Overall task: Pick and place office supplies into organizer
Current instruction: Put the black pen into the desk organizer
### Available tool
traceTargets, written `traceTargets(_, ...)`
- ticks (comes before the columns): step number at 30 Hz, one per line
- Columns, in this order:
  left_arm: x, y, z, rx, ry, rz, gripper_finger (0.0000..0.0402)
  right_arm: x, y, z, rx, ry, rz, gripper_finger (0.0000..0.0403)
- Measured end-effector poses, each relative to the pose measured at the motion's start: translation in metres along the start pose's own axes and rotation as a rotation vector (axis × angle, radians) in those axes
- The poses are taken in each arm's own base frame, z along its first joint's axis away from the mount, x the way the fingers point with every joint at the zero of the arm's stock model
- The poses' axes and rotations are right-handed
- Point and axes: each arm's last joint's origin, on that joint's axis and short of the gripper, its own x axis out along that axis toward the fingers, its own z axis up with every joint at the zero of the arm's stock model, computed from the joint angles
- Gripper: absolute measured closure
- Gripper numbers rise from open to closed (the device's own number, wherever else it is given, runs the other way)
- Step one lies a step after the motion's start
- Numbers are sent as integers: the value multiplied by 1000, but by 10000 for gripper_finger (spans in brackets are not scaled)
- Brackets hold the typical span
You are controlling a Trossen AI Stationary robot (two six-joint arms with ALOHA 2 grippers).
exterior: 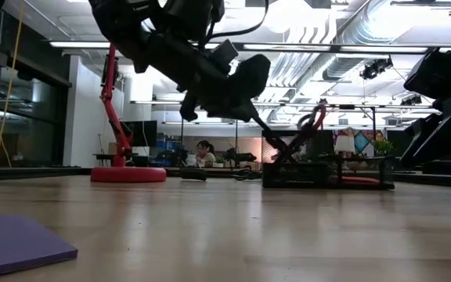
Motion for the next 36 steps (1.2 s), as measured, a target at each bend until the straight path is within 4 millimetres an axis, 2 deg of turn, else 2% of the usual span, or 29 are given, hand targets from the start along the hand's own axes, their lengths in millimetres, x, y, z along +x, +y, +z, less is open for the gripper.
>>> traceTargets(8,2,-8,12,87,-7,-34,348,0,0,0,0,0,0,235)
traceTargets(13,3,-15,28,187,130,11,357,0,0,0,0,0,0,237)
traceTargets(19,2,-18,54,296,257,37,349,0,0,0,0,0,0,235)
traceTargets(29,21,13,101,459,449,-182,349,0,0,0,0,0,0,238)
traceTargets(36,31,33,120,478,507,-311,349,0,0,0,0,0,0,233)
